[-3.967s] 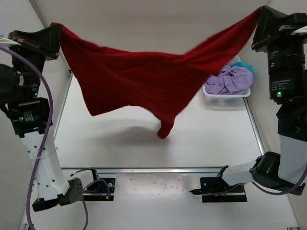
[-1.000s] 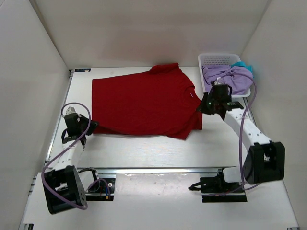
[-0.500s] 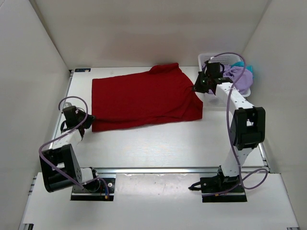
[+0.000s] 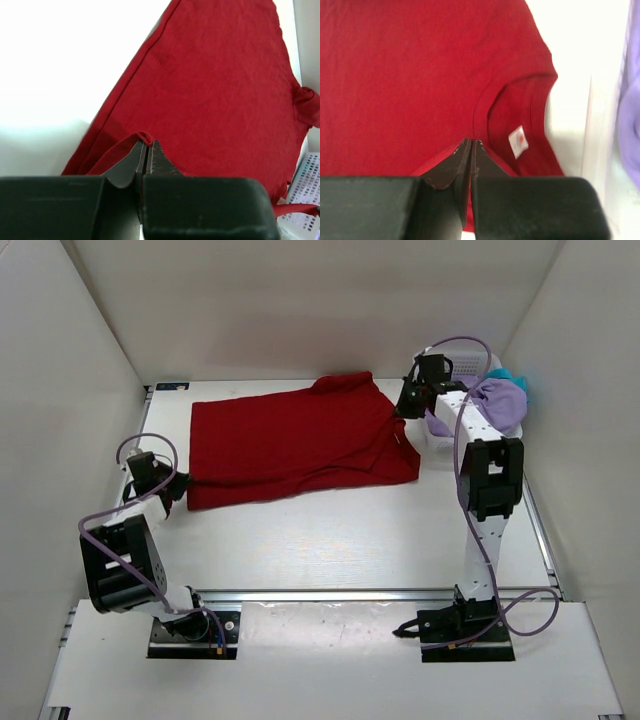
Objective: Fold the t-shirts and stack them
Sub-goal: Fold the flattened tshirt in 1/3 of the way
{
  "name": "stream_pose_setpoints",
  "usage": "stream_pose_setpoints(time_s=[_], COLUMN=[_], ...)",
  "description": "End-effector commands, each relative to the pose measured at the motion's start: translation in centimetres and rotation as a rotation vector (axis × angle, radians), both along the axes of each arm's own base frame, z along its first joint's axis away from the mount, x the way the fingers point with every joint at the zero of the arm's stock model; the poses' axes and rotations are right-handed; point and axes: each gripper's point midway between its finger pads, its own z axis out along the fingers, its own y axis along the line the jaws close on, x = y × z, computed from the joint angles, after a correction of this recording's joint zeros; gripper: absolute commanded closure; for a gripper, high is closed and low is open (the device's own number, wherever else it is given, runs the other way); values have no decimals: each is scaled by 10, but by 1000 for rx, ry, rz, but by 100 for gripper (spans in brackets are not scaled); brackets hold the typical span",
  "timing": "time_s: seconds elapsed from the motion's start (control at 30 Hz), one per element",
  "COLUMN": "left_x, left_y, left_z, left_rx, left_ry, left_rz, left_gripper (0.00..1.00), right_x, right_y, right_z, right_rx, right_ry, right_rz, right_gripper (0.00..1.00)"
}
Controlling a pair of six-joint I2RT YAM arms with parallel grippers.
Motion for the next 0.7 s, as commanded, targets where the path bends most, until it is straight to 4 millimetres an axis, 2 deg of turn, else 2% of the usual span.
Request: stream_pose_setpoints(time_s=[0.0,0.1,0.17,0.2,0.27,0.3,0.37,0.43,0.5,0.57,0.6,0.63,0.67], left_x=[21,29,30,33,36,37,37,32,20,9,2,-8,-13], left_y=[11,16,20,21,24,22,25,29,32,33,30,22,21], left_z=[19,18,5,5,1,0,4,11,14,23,27,18,23], left_rx=[64,79,74,66,50,47,40,43,56,85,90,76,82], left_ry=[-49,-33,6,4,17,24,22,-1,-2,-17,-32,-14,-32], left_rz=[10,22,23,19,11,-6,-3,17,38,50,49,41,53], left_gripper=[100,97,97,95,83,80,66,57,52,51,52,51,52], right_x=[16,22,29,28,36,36,36,39,38,31,27,24,14], right_y=[-2,-1,0,3,2,4,6,4,7,11,6,9,6], right_z=[14,6,3,-4,2,2,2,15,36,47,54,78,60], right_rx=[-5,-26,-31,-31,-36,-35,-28,-27,-27,-23,-22,-12,-15], right_ry=[-40,-26,-28,-8,-29,-27,-17,-42,-78,-88,-98,-154,-117], right_rz=[4,6,8,15,10,14,18,8,22,28,17,6,1], right_gripper=[100,100,100,100,100,100,100,95,76,73,72,72,71])
